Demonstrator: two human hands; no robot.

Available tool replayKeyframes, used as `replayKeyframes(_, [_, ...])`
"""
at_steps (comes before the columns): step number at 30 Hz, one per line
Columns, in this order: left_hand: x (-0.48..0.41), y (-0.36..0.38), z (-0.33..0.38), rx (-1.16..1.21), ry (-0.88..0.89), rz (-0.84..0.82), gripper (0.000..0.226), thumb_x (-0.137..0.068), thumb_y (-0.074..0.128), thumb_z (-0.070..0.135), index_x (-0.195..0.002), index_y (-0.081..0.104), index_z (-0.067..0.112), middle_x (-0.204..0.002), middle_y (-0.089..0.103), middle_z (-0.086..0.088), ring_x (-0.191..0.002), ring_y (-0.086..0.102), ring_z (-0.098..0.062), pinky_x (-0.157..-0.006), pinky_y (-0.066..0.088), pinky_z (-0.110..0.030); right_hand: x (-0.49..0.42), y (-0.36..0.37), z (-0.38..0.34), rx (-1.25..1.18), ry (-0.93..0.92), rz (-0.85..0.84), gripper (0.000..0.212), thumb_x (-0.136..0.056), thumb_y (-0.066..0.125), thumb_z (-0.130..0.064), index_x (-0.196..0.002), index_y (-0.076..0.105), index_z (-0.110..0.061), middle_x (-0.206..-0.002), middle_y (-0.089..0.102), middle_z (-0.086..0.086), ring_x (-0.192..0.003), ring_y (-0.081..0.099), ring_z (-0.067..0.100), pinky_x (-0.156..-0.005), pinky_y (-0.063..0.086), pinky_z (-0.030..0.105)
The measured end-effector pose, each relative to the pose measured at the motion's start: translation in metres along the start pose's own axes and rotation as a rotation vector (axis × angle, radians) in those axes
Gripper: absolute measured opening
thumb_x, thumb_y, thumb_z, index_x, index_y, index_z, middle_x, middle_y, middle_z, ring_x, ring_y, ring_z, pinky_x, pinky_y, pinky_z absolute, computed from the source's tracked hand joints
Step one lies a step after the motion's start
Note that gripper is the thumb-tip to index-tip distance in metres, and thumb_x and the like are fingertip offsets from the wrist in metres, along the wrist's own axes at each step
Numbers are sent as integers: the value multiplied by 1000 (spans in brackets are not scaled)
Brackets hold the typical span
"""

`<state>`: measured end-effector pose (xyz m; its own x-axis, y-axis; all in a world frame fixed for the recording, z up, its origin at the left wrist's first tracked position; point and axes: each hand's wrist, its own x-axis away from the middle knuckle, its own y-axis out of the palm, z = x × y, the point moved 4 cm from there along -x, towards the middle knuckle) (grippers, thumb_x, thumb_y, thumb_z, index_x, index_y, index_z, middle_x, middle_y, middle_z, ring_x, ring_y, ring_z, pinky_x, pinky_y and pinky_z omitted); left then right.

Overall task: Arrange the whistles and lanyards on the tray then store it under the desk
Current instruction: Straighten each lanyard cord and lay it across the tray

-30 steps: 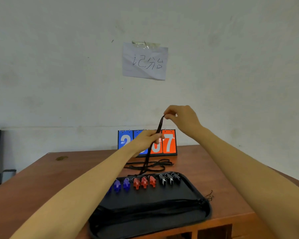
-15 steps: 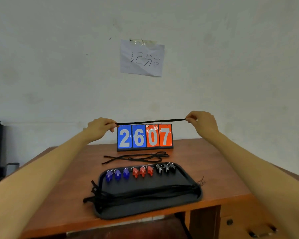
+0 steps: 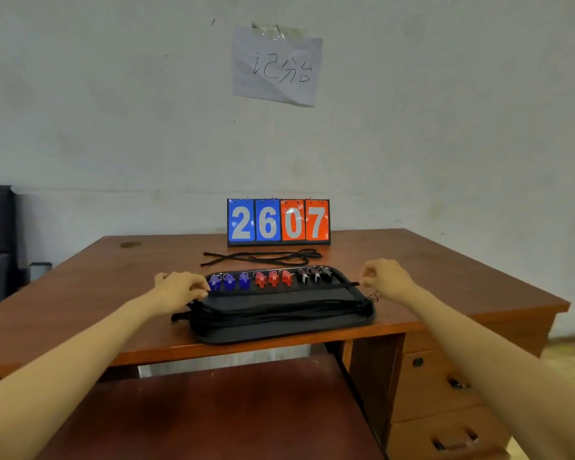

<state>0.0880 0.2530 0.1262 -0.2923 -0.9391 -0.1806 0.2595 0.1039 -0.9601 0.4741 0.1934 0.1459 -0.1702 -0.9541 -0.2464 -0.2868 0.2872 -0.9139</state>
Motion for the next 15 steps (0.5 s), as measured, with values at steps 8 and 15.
replayKeyframes(8, [0, 12, -5, -80, -32, 5, 19, -93, 50, 37, -98, 68, 35, -108, 57, 7, -111, 49, -15, -107, 19, -45, 2, 16, 6, 55, -21, -67, 4, -88, 61, -25, -85, 61, -25, -101, 68, 1, -94, 62, 19, -89, 50, 38])
replayKeyframes(15, [-2, 16, 4, -119, -6, 36, 32, -91, 49, 44, -121, 57, 34, -121, 54, 2, -121, 43, -20, -109, 20, -47, 3, 22, 3, 176, -86, -46, 20, -93, 52, -22, -108, 66, -19, -114, 66, 3, -106, 59, 23, -96, 45, 42])
